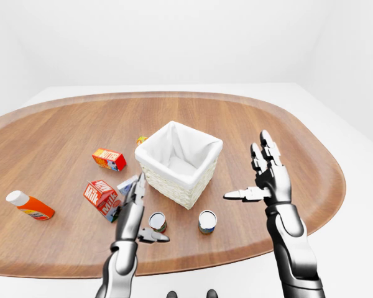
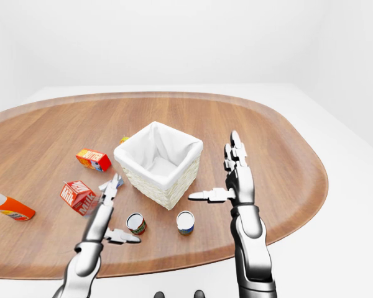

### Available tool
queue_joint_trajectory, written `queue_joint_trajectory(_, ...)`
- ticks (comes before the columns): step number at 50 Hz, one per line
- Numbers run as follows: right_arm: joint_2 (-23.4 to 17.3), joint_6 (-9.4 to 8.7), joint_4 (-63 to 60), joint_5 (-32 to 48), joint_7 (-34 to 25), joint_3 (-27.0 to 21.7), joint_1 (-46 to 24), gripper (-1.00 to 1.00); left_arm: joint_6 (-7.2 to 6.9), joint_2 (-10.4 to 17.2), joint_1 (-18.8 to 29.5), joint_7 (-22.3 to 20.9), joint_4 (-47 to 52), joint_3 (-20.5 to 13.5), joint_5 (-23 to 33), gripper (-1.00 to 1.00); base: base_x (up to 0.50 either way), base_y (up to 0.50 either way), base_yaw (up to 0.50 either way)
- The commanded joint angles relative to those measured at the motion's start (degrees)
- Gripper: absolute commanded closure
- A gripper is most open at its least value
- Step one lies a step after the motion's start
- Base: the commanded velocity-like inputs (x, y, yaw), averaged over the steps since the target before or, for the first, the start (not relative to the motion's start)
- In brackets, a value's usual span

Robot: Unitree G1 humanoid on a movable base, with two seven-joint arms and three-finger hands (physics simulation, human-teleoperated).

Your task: Pick up the tomato sauce, and put it in the basket.

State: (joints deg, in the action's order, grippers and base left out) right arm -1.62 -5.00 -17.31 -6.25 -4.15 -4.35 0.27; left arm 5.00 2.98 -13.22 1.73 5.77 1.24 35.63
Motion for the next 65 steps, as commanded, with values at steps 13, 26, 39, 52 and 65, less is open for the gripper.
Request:
queue_joint_trajectory(13,0.09,0.00,-0.74,0.01,-0.01,0.12,0.34,-1.00,0.00,0.07,1.35,1.18,-2.41,0.06,0.05,-1.00,0.00,0.00,0.00)
queue_joint_trajectory(26,0.11,0.00,-0.28,0.04,0.01,0.13,0.25,-1.00,0.00,0.47,2.78,3.23,-7.77,0.18,0.00,-1.00,0.00,0.00,0.00)
queue_joint_trajectory(39,0.10,0.00,-0.30,0.01,0.00,0.14,0.25,-1.00,0.00,0.66,3.79,4.52,-10.67,0.04,0.18,-1.00,0.00,0.00,0.00)
queue_joint_trajectory(52,0.03,0.00,-0.36,-0.08,-0.02,0.01,0.07,-1.00,0.00,0.64,4.13,4.90,-11.69,0.23,0.19,-1.00,0.00,0.00,0.00)
queue_joint_trajectory(65,-0.08,0.00,0.52,-0.21,-0.09,-0.25,-0.19,-1.00,0.00,0.82,5.49,6.26,-14.96,0.29,0.34,-1.00,0.00,0.00,0.00)
